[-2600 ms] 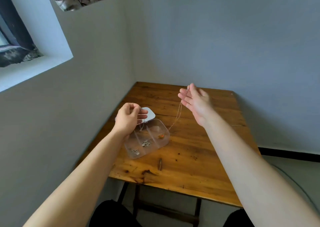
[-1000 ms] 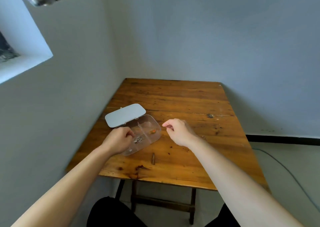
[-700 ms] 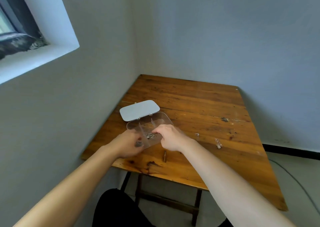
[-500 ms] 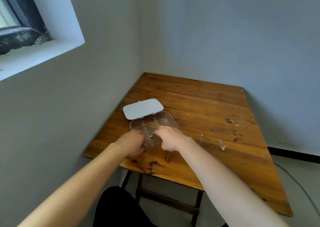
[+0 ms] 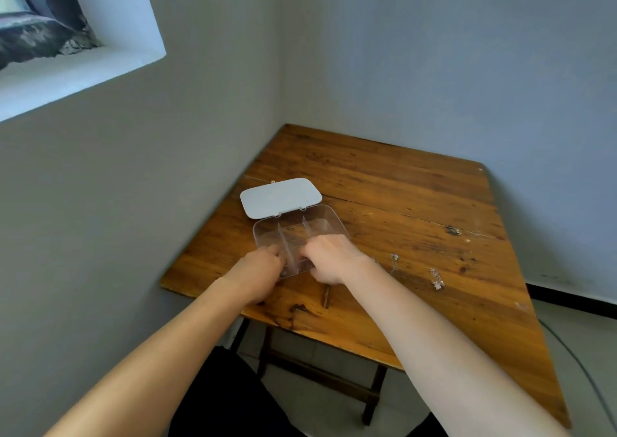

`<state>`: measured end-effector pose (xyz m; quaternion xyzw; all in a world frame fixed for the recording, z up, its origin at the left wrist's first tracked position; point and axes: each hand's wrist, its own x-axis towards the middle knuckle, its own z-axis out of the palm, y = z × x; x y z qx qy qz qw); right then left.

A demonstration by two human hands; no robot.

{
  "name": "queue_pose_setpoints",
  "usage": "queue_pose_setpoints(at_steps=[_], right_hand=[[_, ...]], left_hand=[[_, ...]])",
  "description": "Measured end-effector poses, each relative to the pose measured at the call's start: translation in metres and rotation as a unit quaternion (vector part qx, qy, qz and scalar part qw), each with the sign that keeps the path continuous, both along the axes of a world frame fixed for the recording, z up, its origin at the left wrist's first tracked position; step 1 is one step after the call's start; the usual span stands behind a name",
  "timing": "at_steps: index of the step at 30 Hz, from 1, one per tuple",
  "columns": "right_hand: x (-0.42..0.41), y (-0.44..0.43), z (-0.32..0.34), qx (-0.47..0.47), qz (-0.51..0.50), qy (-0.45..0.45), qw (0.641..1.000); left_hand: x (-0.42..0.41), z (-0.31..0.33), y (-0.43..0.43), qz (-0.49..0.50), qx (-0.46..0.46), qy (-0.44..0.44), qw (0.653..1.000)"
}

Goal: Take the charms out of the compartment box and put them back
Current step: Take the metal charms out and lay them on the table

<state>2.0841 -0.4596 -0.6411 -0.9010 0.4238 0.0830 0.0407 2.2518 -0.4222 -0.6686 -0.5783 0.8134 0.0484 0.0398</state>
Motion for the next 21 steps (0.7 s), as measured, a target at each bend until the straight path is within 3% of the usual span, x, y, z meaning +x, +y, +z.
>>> queue_pose_setpoints(at_steps=[5,11,16,21], right_hand=[[-0.001,0.001,-0.009,0.009,-0.010,-0.032,0.999],[-0.009,0.001,-0.021,0.076,-0.087,-0.168,0.979],[-0.015,-0.002,-0.026,0.139,-0.138,-0.271,0.942],[-0.018,-0.007,-0.026,0.177,-0.160,-0.307,0.921]], left_hand=[[0.002,-0.005,0.001,-0.007,0.008,0.059,0.998],[0.005,0.005,-0.005,0.002,0.065,0.089,0.994],[0.009,0.003,0.000,-0.002,0.031,0.146,0.989],[0.012,0.001,0.004,0.011,0.013,0.218,0.976]])
